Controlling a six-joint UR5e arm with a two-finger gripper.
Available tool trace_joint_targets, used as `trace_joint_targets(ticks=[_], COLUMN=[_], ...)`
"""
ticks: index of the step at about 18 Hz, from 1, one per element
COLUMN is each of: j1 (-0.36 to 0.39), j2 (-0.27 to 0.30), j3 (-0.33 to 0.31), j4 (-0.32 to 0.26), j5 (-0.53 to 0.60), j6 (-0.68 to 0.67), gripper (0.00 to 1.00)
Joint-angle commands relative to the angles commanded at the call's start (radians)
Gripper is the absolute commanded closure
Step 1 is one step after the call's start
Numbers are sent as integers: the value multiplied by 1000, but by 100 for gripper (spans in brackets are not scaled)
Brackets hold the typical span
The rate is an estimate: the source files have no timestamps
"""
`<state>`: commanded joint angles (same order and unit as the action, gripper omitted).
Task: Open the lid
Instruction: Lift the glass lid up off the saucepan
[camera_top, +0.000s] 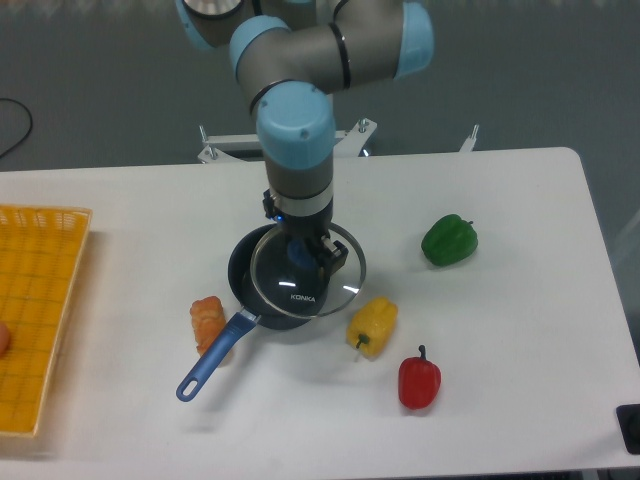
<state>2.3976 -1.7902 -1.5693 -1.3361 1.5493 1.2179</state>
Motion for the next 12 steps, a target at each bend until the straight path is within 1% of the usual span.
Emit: trace_joint_targets(ticks=[5,12], j1=[15,23], j2=[0,2], j3=[0,-8], j4=[-3,-5], j5=[5,8], j6=[49,60], gripper=[44,44])
